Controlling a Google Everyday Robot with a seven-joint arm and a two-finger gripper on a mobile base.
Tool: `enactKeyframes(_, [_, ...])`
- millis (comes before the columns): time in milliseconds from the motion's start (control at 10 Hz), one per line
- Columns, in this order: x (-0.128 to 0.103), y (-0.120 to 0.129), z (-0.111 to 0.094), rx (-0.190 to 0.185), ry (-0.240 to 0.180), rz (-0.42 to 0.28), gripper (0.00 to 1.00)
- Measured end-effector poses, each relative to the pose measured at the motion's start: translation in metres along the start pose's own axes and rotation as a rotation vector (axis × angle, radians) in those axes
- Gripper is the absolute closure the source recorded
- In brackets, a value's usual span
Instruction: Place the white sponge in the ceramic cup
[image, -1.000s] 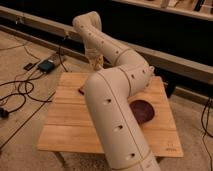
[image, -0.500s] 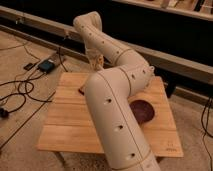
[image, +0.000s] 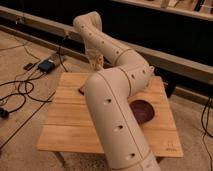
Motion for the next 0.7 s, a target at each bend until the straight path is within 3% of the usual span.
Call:
enactKeyframes(500, [0.006, -0.038, 0.015, 0.013, 0.033, -0.019, 1.0])
enactKeyframes(700, [0.005, -0.034, 0.015, 0.01, 0.034, -0.024, 1.0])
